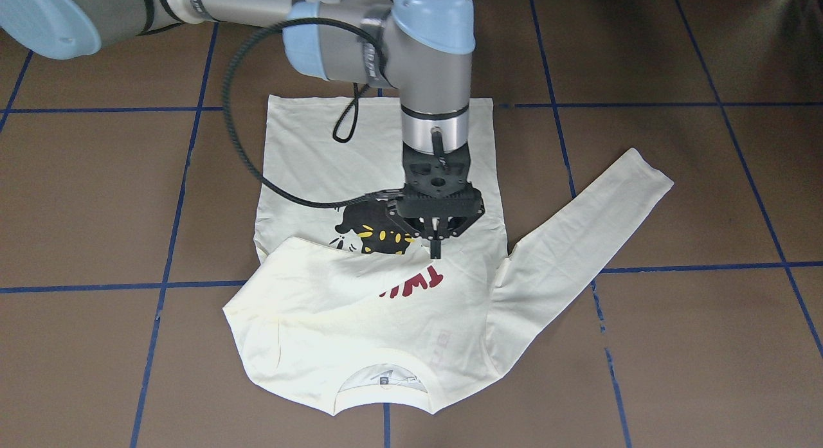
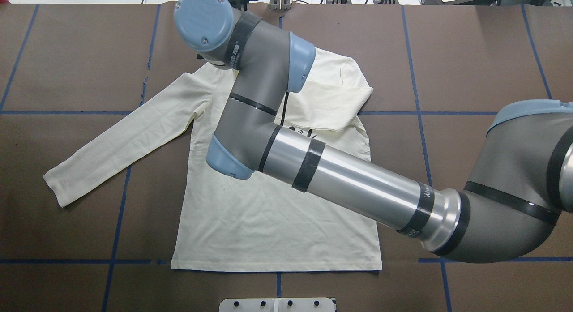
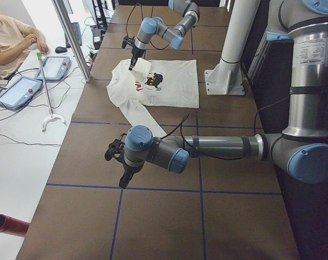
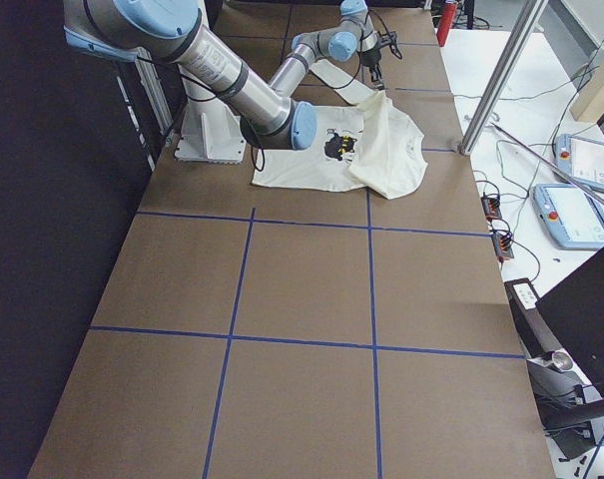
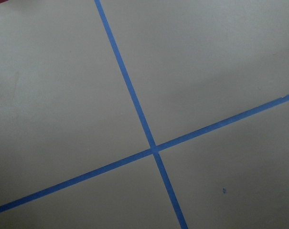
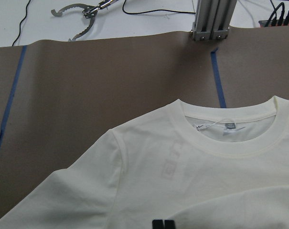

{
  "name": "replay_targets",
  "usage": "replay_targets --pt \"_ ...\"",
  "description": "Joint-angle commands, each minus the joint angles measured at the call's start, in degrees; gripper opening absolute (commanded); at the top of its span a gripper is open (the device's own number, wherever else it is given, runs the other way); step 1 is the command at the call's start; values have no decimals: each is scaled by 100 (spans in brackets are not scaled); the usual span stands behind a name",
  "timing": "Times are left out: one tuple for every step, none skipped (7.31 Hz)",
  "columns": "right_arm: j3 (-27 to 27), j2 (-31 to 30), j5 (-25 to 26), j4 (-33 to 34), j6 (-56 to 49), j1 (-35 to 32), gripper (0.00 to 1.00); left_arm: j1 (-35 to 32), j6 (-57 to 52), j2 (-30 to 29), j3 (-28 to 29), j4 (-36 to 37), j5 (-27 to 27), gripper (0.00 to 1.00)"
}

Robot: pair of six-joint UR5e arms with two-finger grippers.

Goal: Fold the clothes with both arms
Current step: 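Carry the grasped sleeve across the shirt body toward the far shoulder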

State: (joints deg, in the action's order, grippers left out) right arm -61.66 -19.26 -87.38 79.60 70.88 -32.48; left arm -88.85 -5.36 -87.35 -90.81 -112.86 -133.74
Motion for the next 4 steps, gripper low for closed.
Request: replay_targets --pt "697 438 195 -410 57 215 0 8 0 8 19 0 -3 99" --pt "856 588 195 -401 423 250 86 -1 0 8 19 0 -3 99" --pt "1058 729 195 -384 470 251 100 7 9 8 19 0 14 99" --pt "1155 791 178 -340 496 225 100 16 18 -1 -7 -17 32 99"
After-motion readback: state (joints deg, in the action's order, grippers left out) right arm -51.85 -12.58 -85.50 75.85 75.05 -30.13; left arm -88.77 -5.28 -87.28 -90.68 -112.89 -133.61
